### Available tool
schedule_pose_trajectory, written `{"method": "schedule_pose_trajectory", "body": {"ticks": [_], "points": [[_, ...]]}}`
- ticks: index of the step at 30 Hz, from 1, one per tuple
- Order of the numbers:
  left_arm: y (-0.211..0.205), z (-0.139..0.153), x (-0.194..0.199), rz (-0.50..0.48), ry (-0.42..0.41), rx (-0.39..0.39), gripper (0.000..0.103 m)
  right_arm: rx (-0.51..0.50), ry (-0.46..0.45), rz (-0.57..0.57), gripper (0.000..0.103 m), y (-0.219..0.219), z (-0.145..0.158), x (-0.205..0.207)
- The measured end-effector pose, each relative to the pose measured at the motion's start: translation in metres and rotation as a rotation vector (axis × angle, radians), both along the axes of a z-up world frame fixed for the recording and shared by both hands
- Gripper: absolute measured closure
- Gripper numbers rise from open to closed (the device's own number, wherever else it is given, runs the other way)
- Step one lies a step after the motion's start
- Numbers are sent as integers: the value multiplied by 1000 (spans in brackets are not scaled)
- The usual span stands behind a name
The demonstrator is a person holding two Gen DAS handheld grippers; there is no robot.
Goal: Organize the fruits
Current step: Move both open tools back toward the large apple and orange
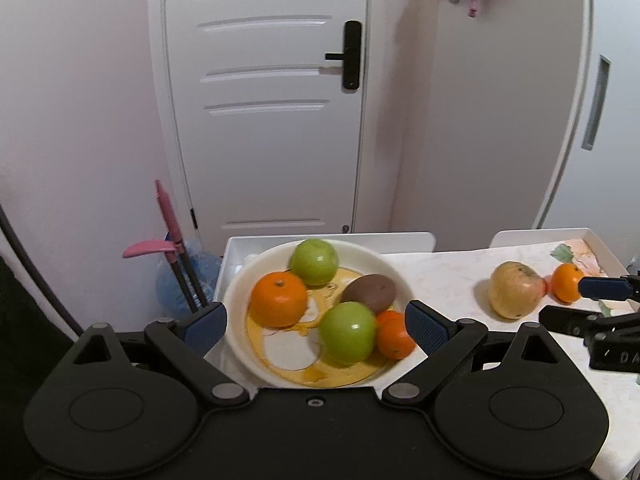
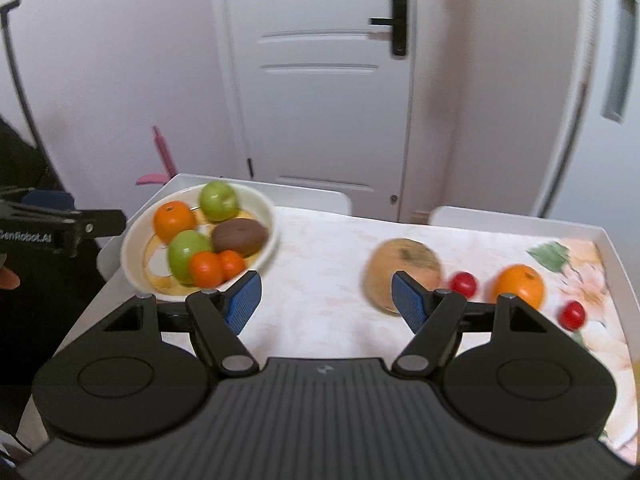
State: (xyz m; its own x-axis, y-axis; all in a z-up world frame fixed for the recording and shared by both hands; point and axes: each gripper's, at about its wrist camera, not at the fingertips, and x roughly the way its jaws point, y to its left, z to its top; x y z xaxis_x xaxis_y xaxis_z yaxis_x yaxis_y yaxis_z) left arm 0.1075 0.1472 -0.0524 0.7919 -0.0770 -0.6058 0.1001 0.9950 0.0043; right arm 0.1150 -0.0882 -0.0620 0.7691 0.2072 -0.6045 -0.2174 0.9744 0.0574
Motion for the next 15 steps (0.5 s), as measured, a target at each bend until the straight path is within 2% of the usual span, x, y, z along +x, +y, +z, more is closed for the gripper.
{"method": "schedule_pose_trajectory", "body": {"ticks": [5, 7, 15], "points": [[-32, 5, -4, -19, -14, 1, 3, -14, 12, -37, 12, -36, -2, -4], [-45, 4, -3, -25, -11, -8, 0, -21, 10, -47, 0, -50, -2, -5], [-112, -9, 9, -69, 33, 29, 0, 8, 12, -86, 0, -115, -8, 1]]}}
